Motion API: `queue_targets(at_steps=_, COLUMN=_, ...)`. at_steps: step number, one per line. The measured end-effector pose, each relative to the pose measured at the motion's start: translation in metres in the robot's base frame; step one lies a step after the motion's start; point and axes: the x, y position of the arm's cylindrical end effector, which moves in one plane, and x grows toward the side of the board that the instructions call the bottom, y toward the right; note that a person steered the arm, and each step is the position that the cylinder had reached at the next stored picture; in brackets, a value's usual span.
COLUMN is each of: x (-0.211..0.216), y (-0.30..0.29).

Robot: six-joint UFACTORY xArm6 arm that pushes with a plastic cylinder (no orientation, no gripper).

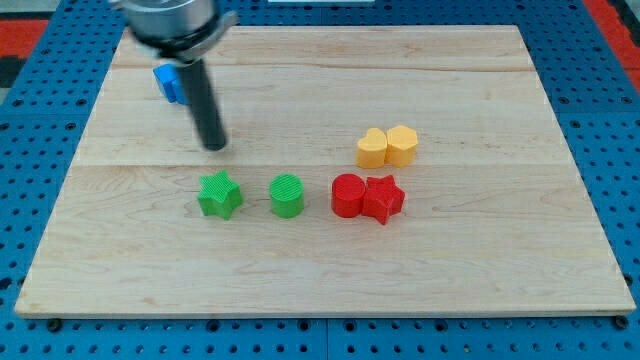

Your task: Move the yellow heart to the left of the green star

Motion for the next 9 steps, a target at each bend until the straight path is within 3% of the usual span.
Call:
queue_targets(at_steps=2, x=-0.031, y=0.156)
queue_targets(at_steps=3, x=-0.015, y=0.240)
queue_targets(at_steps=4, x=0.008, y=0.256)
queue_targets(at_steps=7, x=0.021, y=0.140)
queue_targets(at_steps=9, x=0.034, y=0.138)
